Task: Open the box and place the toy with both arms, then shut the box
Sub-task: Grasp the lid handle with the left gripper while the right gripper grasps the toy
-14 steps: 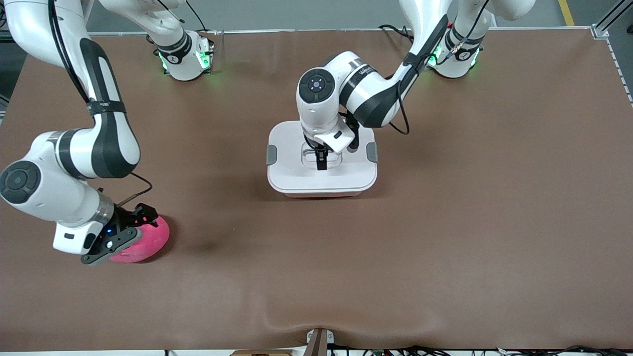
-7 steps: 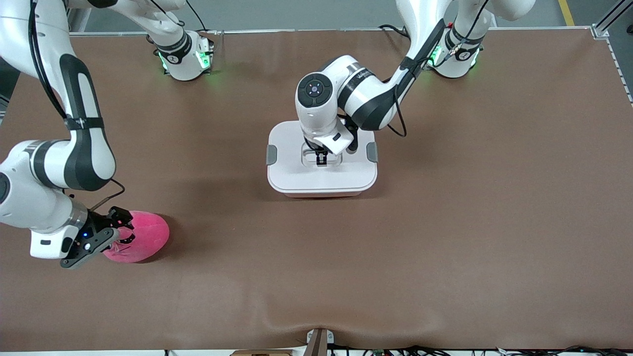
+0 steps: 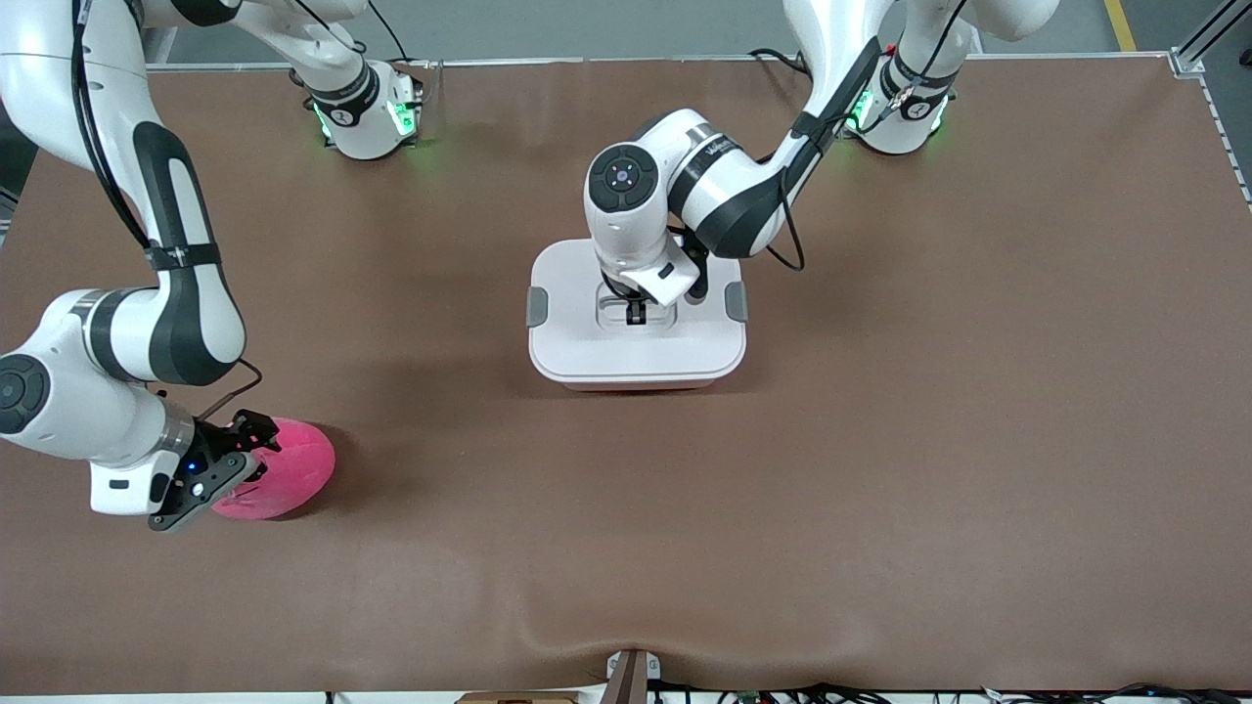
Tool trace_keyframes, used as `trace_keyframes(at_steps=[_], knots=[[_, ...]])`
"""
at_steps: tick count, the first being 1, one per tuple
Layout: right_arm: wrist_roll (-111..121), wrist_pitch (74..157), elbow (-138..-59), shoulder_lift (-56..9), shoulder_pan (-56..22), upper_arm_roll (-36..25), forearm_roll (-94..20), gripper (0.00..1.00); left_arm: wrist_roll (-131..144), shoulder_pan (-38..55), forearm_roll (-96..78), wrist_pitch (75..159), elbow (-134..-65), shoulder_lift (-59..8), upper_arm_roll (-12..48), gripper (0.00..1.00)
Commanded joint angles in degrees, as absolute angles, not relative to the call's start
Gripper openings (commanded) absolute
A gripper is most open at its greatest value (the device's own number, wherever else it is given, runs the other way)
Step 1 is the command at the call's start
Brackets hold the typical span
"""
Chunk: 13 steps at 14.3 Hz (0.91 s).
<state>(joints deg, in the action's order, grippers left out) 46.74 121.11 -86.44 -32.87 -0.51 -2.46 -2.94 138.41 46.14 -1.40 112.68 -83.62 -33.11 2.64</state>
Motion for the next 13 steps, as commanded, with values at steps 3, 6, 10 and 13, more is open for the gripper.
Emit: trace_keyframes(at_steps=[3,6,10,13], knots=[[49.3,118.3,-85.8,-32.8,-0.2,-2.2,-2.9,1.00,139.1,46.5,-1.4,112.6,-83.3,-32.4,2.3,0.00],[49.3,117.3,-85.8,-33.3,-0.1,-2.2,-2.9,1.00,139.1,46.6,-1.4,112.3,-83.3,-31.9,2.3,0.00],[49.5,116.5,-85.8,-34.4,0.3,-2.2,-2.9,1.00,139.0,46.6,-1.8,112.2,-83.1,-31.2,2.4,0.00],[50.8,116.5,-85.7,-34.5,0.2,-2.2,-2.1,1.00,139.0,46.6,-1.8,112.1,-83.1,-30.5,2.4,0.00]])
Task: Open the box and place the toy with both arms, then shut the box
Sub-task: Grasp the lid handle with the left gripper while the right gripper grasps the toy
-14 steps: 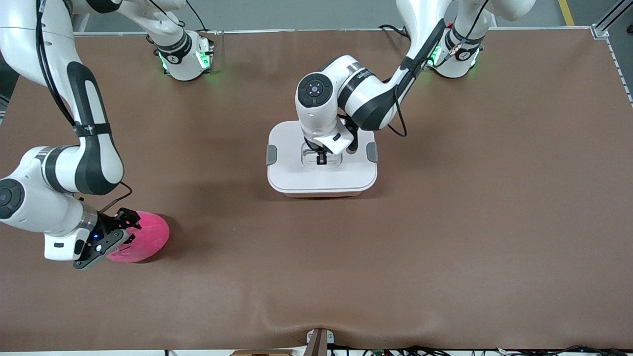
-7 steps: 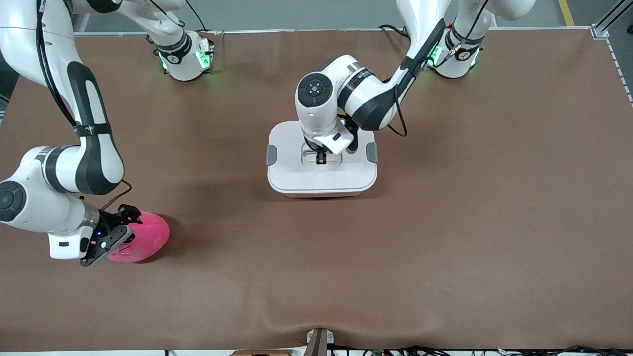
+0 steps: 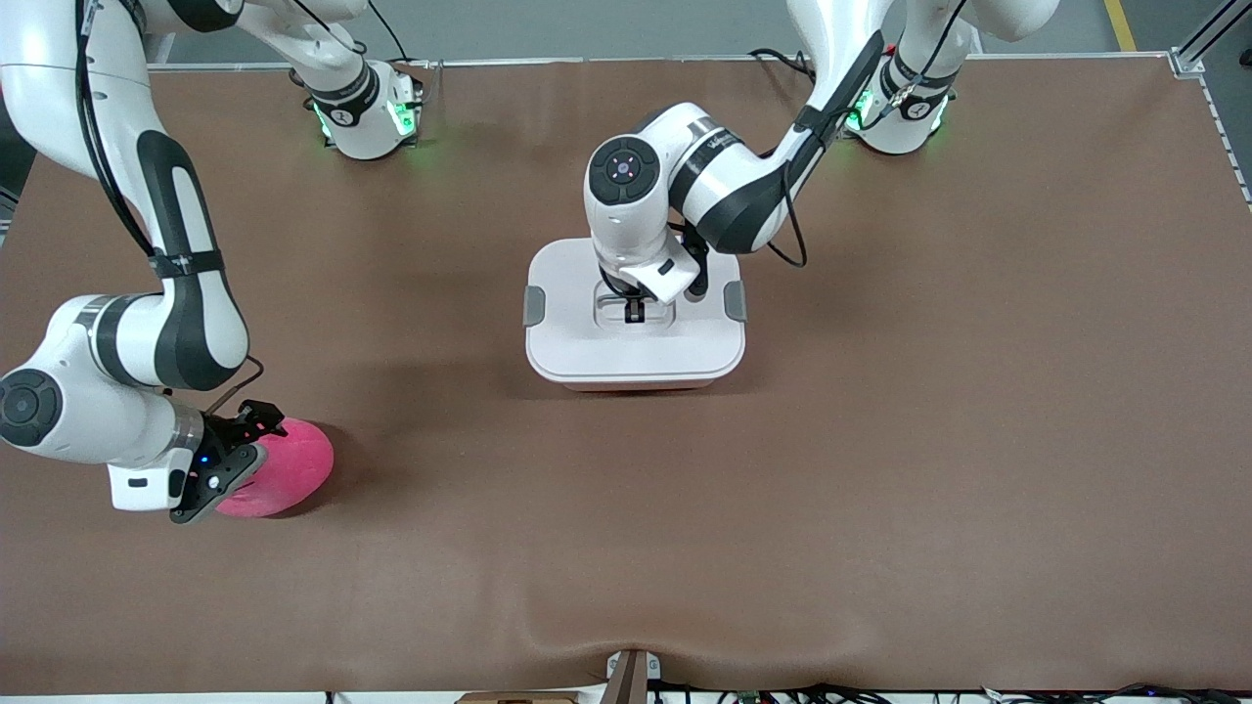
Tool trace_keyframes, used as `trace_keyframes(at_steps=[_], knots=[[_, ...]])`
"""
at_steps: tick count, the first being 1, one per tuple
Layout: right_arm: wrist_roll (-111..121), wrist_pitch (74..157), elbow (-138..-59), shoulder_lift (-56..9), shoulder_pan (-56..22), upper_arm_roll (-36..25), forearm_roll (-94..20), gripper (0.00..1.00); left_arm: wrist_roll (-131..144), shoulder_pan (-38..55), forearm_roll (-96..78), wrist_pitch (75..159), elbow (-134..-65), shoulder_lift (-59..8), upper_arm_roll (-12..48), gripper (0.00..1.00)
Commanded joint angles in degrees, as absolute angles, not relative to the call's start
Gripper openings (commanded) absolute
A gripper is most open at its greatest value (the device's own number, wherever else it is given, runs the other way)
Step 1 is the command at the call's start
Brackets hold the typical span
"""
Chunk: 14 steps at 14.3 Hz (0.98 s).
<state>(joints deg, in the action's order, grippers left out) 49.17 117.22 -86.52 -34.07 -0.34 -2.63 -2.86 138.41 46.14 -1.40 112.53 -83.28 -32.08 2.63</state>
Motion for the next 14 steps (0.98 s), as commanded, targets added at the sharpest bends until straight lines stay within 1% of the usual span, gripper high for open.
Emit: trace_keyframes(at_steps=[1,6,7,8,9,10,12,13,14], knots=[[51.5,116.6,-85.6,-34.5,0.3,-2.2,-2.1,1.00,139.0,46.6,-1.8,112.1,-83.1,-30.4,2.4,0.00],[51.6,116.6,-84.8,-34.2,-0.4,-2.3,-0.5,1.00,138.7,45.9,-1.8,111.4,-83.0,-29.4,2.3,0.00],[51.7,116.6,-84.7,-34.2,-0.3,-2.2,0.7,0.95,138.7,45.7,-1.8,111.3,-83.0,-29.0,2.3,0.00],[52.5,116.6,-84.7,-34.2,-0.3,-2.2,1.7,0.83,138.5,45.6,-1.8,110.9,-83.0,-28.6,2.0,0.00],[53.3,116.6,-84.8,-34.3,0.0,-2.2,1.9,0.75,138.3,45.4,-1.6,110.1,-83.0,-28.0,1.8,0.00],[53.9,116.6,-84.9,-34.4,0.3,-2.2,1.8,0.68,138.0,44.7,-1.5,109.8,-83.0,-27.8,1.8,0.00],[54.3,115.7,-84.9,-34.4,0.3,-2.2,1.8,0.58,137.9,44.0,-1.4,109.2,-83.1,-27.1,1.8,0.00],[54.3,114.6,-84.9,-34.4,0.2,-2.2,1.8,0.51,137.7,43.8,-1.4,107.9,-83.1,-26.8,1.8,0.00],[54.3,113.4,-84.7,-34.4,0.2,-2.2,1.8,0.36,136.2,42.9,-1.4,106.1,-83.1,-26.1,1.8,0.00]])
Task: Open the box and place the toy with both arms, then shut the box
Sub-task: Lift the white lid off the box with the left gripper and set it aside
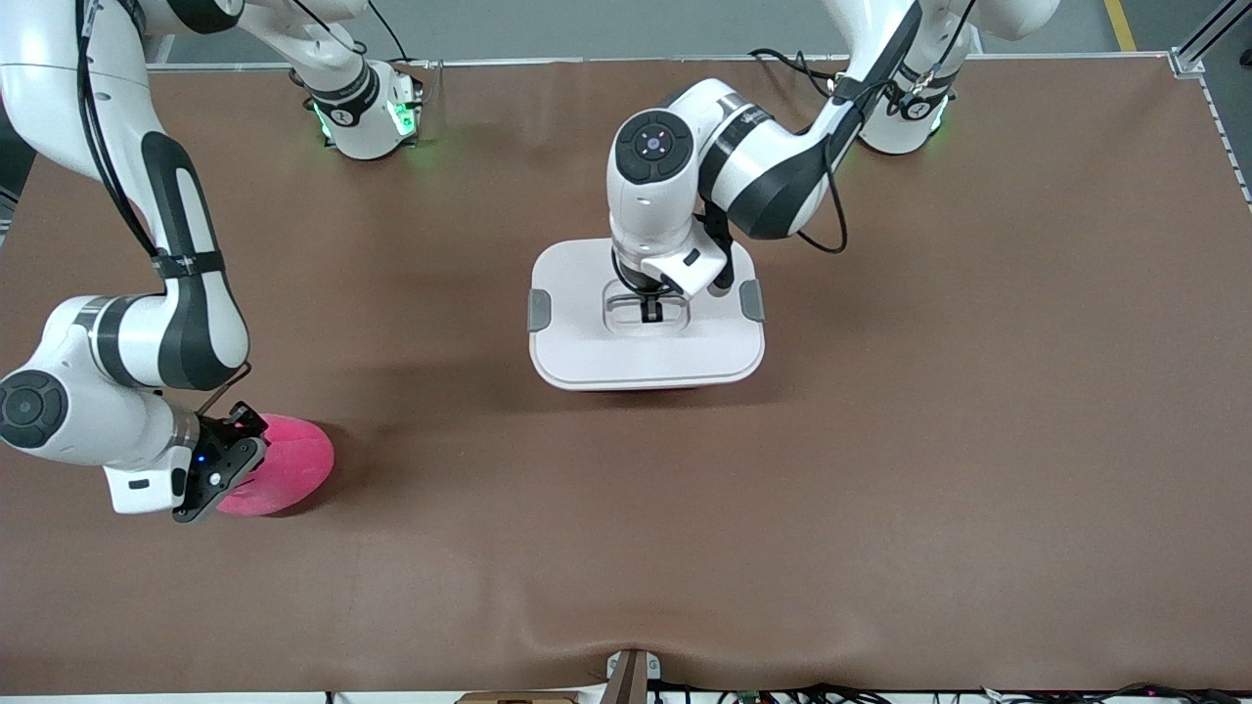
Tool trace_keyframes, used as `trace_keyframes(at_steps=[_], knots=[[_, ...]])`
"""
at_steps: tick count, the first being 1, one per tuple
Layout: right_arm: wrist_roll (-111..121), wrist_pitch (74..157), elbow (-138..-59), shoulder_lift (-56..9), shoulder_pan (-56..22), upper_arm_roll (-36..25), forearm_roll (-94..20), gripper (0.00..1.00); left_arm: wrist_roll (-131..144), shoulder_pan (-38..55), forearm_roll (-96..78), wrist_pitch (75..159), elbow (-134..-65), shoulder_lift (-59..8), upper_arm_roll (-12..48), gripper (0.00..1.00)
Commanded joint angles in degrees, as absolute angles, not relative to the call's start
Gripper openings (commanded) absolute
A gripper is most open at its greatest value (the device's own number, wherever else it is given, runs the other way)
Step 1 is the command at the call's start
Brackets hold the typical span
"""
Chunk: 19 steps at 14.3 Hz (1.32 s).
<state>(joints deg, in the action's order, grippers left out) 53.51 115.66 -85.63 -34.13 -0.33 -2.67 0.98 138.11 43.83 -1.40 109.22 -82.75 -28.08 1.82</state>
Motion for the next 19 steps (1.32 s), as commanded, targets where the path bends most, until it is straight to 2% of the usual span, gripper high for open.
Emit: trace_keyframes(at_steps=[1,2,10,15,19], knots=[[54.3,112.2,-84.7,-34.3,0.0,-2.2,1.8,0.17,134.9,42.0,-1.4,104.7,-83.1,-25.3,1.8,0.00],[54.3,111.3,-84.7,-34.1,-0.1,-2.2,1.8,0.00,133.6,40.8,-1.4,103.2,-83.2,-24.4,1.8,0.00],[54.6,110.7,-82.6,-32.3,-1.8,-1.8,1.8,0.00,125.9,32.3,-1.3,99.4,-83.8,-18.3,1.8,0.00],[70.6,107.9,-80.2,-30.1,-12.1,-1.8,10.9,0.00,116.8,25.0,-1.3,97.4,-86.0,-14.4,2.0,0.00],[71.7,105.5,-80.2,-27.4,-17.6,-1.9,11.3,0.00,111.1,20.5,-1.3,96.9,-86.5,-13.2,2.0,0.00]])
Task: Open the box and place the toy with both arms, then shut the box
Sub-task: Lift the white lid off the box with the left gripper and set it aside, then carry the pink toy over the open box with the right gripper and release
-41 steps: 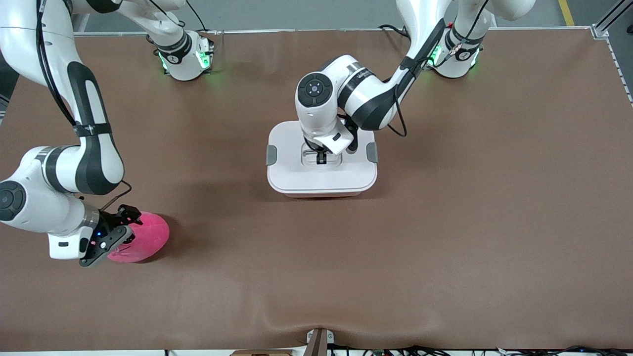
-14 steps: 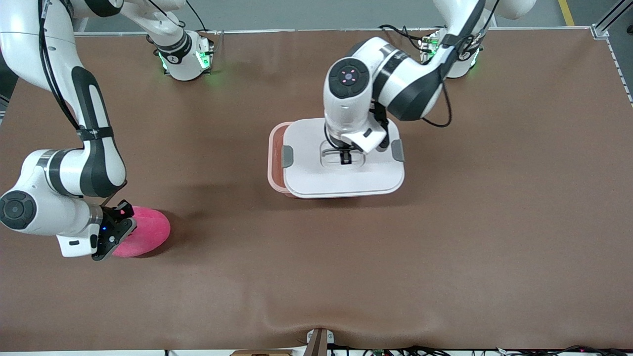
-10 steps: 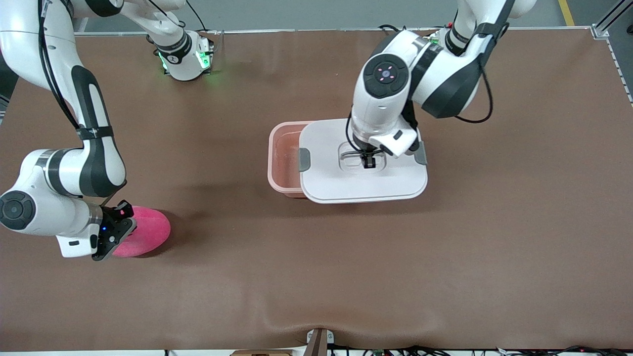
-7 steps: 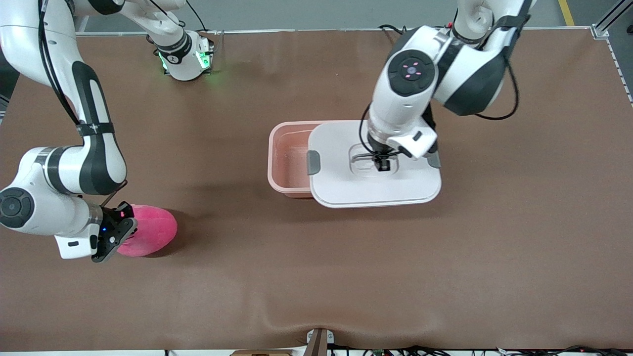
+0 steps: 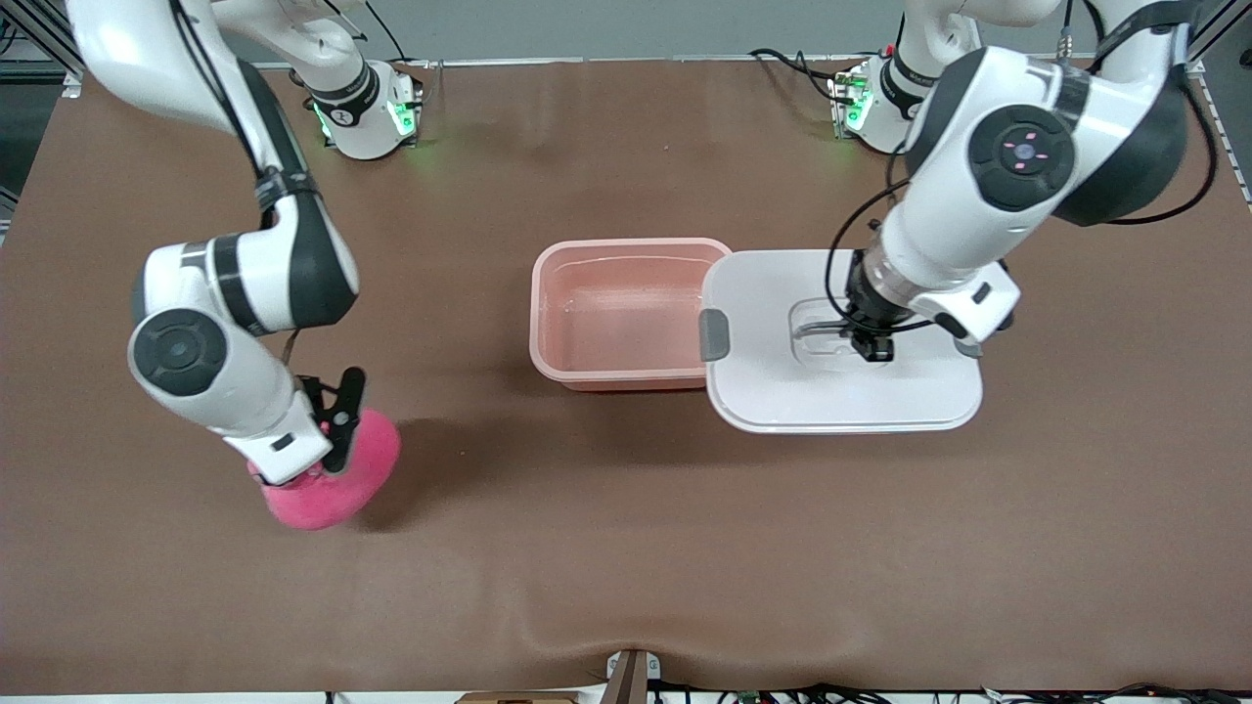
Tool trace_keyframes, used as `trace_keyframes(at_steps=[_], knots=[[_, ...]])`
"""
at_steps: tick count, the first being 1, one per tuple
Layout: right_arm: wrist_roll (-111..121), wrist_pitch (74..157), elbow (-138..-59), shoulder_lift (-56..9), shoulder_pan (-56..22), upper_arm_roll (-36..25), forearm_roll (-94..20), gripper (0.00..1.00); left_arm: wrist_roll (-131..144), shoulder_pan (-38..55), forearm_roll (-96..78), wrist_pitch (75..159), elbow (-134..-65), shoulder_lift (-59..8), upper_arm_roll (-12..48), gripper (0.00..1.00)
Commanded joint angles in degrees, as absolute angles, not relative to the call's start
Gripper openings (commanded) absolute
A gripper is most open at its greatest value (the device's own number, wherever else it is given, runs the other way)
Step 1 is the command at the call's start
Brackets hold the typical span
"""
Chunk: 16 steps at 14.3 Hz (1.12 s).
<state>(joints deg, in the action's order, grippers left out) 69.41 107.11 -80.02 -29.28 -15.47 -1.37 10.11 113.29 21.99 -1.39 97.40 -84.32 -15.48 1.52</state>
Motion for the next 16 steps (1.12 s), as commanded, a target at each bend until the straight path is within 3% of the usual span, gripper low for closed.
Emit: trace_keyframes(at_steps=[1,7,16], knots=[[71.6,105.3,-80.3,-26.6,-19.2,-1.8,12.3,0.00,109.7,19.6,-1.3,96.8,-87.0,-13.0,2.0,0.00],[67.9,99.6,-80.4,-24.0,-34.2,-1.8,29.6,0.00,101.7,14.4,-1.3,96.4,-88.3,-12.0,2.0,0.00],[68.3,89.5,-80.7,-23.9,-52.4,-1.8,41.3,0.00,96.8,11.5,-1.3,96.7,-91.9,-10.1,2.2,0.00]])
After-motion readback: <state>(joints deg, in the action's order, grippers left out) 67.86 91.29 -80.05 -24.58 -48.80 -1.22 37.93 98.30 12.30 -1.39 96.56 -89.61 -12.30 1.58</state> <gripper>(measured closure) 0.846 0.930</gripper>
